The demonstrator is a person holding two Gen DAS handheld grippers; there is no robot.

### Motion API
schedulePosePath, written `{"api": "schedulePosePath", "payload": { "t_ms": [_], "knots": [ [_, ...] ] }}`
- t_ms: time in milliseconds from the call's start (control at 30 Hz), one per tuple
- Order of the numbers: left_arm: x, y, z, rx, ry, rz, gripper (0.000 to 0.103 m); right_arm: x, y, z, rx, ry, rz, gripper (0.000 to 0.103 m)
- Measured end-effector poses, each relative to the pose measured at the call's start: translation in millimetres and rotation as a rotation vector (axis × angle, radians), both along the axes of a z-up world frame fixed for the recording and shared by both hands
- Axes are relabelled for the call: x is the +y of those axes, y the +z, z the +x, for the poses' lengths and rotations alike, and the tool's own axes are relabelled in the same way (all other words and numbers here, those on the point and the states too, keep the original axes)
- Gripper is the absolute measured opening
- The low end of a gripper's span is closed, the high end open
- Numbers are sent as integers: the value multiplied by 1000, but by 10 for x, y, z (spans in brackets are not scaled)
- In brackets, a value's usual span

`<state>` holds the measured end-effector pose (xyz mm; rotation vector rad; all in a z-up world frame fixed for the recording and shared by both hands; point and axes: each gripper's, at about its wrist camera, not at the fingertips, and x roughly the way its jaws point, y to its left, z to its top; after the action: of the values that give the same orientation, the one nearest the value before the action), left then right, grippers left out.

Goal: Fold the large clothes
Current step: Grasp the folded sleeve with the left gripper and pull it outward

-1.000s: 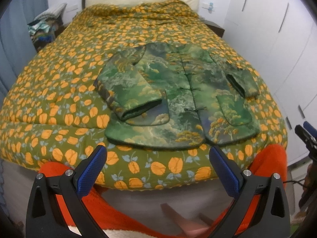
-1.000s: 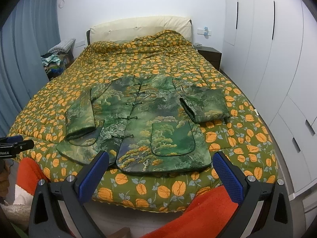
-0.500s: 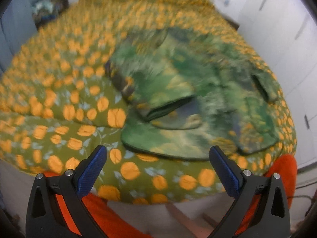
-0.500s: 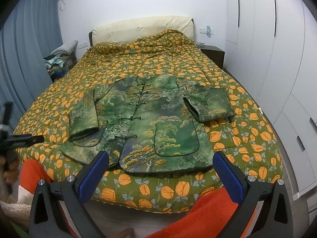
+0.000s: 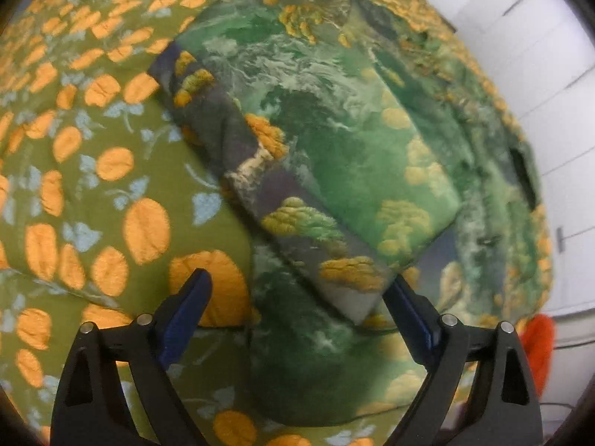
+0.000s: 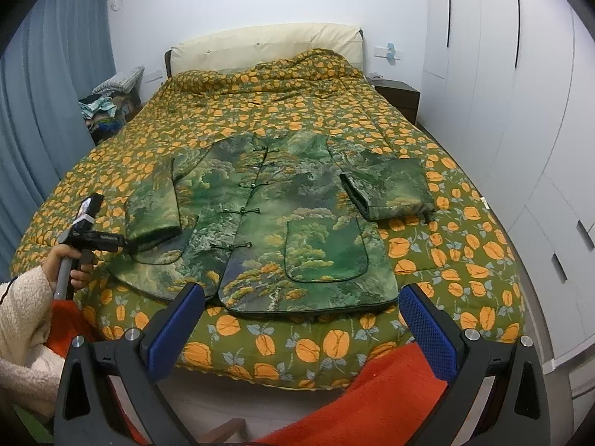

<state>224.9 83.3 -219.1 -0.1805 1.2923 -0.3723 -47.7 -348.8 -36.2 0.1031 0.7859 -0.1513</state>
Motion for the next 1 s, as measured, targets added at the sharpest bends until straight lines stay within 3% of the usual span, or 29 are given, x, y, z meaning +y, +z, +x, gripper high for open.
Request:
{"api": "schedulePosePath", "payload": {
  "t_ms": [100,167,200,267,367,500,600,733,867,1000],
  "knots": [
    [-179,-145,-61,39,-55,27,89,-21,-77,72,25,-9,21,103],
    [-287,-222,-75,44,-72,44,67,12,-112,132,37,5,34,103],
    [-315,-242,-85,53,-65,40,62,42,-116,147,38,17,32,103],
    [-300,-235,-25,57,-38,11,36,96,-118,164,35,39,18,103],
    [-291,-159,-14,37,4,-13,22,106,-157,188,48,38,6,103],
    [-332,-35,-149,-20,78,35,18,43,-191,197,61,14,9,103],
    [-265,-12,-313,-23,172,21,17,31,-199,193,59,11,3,103],
    [-155,37,-333,-42,293,75,17,3,-229,216,63,23,3,103],
    [130,-3,-342,-6,457,88,17,9,-243,233,63,30,4,103],
    [246,35,-447,5,542,142,16,15,-257,251,51,33,3,103]
  ]
}}
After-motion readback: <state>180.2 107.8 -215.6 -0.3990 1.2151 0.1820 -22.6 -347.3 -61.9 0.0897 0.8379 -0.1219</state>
